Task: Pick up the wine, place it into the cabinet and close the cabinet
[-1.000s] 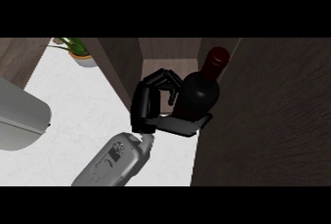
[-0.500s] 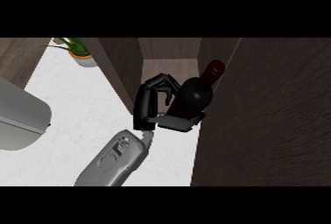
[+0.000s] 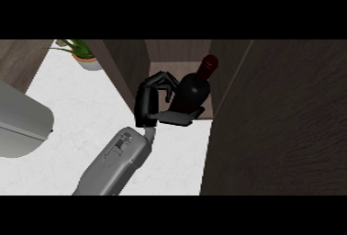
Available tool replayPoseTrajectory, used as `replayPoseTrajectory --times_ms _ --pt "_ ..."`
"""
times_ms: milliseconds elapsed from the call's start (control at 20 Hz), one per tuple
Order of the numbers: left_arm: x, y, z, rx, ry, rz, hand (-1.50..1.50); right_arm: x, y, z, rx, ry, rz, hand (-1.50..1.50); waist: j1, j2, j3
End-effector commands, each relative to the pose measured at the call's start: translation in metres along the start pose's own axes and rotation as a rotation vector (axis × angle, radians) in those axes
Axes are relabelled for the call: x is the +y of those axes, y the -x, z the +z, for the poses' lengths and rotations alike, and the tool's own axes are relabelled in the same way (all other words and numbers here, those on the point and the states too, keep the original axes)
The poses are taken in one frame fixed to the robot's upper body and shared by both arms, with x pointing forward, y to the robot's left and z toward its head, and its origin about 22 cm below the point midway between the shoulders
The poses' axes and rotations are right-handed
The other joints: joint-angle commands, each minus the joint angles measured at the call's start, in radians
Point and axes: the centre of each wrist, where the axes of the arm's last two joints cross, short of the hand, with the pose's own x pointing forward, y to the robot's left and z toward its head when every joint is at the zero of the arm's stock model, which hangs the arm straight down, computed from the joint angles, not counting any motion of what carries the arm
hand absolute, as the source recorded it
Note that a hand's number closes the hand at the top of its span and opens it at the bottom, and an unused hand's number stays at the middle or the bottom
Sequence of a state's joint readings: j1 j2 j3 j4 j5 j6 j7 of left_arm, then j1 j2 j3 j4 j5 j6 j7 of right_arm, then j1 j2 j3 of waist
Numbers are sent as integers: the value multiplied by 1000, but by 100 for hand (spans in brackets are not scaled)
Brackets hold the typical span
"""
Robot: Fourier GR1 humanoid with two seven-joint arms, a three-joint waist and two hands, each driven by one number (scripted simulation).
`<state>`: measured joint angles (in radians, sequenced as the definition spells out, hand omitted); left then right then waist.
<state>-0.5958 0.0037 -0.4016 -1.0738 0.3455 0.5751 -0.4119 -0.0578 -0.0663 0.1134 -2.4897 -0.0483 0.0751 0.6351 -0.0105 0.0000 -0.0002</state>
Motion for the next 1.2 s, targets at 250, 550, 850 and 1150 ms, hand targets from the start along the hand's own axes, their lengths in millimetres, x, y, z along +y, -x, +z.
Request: replayPoseTrajectory --times_ms 250,550,850,1150 --pt "22 4 -44 39 -35 10 150 -4 -5 8 -48 -19 -32 -150 -3 2 0" --pt "15 9 -49 58 -23 28 150 -3 -19 17 -51 -22 -40 -150 -4 1 0" --pt "5 16 -58 78 -33 -31 150 -2 -15 7 -37 -34 -54 -150 -14 4 0" --pt "14 22 -73 69 -60 -46 150 0 -14 19 -39 -24 -47 -150 -22 5 0"
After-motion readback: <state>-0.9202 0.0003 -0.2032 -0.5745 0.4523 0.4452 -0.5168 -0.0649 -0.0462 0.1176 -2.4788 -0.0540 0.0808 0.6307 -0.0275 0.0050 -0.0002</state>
